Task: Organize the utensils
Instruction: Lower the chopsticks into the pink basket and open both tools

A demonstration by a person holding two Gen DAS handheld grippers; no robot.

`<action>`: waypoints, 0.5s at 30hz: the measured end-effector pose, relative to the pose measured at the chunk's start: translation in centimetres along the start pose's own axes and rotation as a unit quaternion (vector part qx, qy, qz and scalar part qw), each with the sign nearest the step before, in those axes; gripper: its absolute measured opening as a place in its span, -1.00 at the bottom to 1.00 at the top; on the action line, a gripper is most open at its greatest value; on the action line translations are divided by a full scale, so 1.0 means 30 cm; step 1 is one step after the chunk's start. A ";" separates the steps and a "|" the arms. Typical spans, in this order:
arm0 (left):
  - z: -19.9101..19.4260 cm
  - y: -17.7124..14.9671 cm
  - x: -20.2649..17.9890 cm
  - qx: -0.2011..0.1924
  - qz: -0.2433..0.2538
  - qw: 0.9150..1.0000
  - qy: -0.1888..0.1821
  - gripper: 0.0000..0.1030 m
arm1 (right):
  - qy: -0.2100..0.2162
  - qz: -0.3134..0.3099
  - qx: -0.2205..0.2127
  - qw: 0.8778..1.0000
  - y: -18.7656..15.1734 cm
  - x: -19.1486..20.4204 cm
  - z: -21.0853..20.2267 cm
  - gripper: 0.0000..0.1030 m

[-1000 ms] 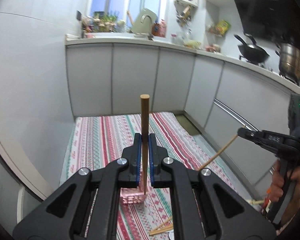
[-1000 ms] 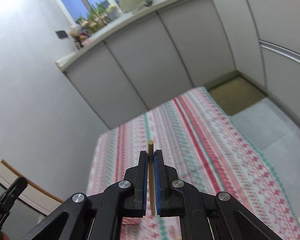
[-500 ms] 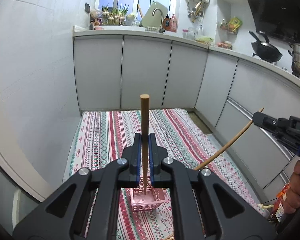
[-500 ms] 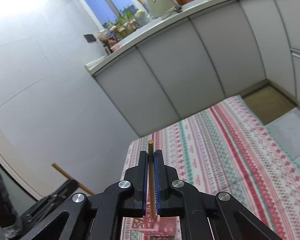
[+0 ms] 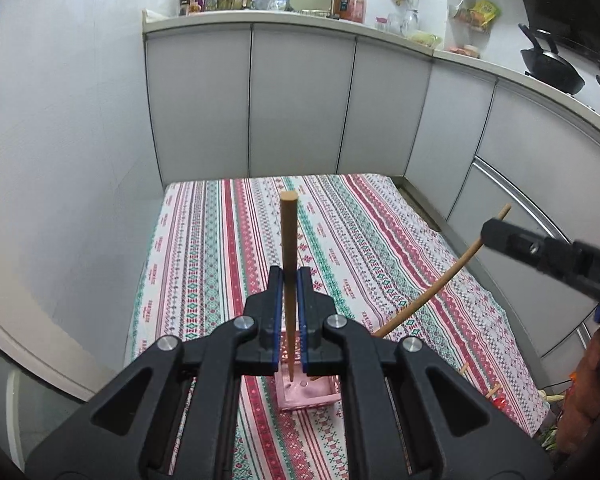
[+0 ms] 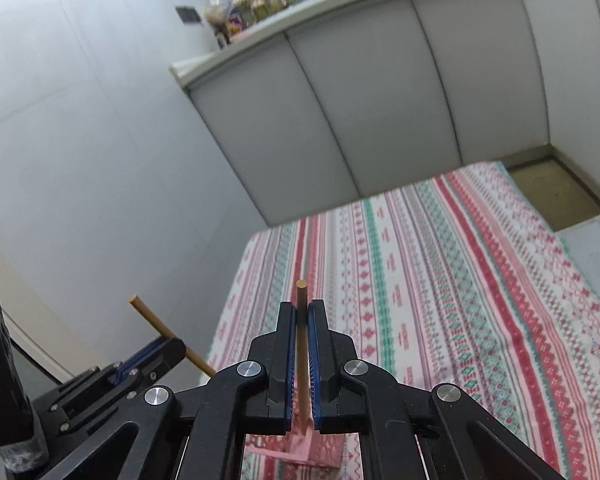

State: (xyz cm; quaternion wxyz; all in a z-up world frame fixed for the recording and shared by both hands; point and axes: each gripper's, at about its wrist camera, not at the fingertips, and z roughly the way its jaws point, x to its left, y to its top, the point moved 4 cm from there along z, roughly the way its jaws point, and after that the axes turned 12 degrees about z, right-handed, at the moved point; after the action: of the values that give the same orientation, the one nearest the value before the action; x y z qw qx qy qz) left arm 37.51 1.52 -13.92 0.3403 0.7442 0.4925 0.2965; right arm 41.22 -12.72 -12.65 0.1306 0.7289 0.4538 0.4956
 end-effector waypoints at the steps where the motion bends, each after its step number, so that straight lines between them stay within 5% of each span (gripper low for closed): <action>1: 0.003 -0.005 -0.001 0.003 0.000 1.000 -0.002 -0.85 | -0.001 0.001 0.006 1.000 -0.007 -0.003 0.014 -0.91; 15: 0.055 -0.023 0.038 0.029 -0.030 0.999 -0.013 -0.85 | -0.008 0.016 0.051 0.999 -0.056 -0.025 0.110 -0.85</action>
State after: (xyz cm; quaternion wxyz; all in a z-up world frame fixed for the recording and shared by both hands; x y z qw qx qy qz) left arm 38.81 2.42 -15.33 0.3338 0.7420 0.5187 0.2624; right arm 43.04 -11.53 -15.75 0.0891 0.7456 0.4659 0.4679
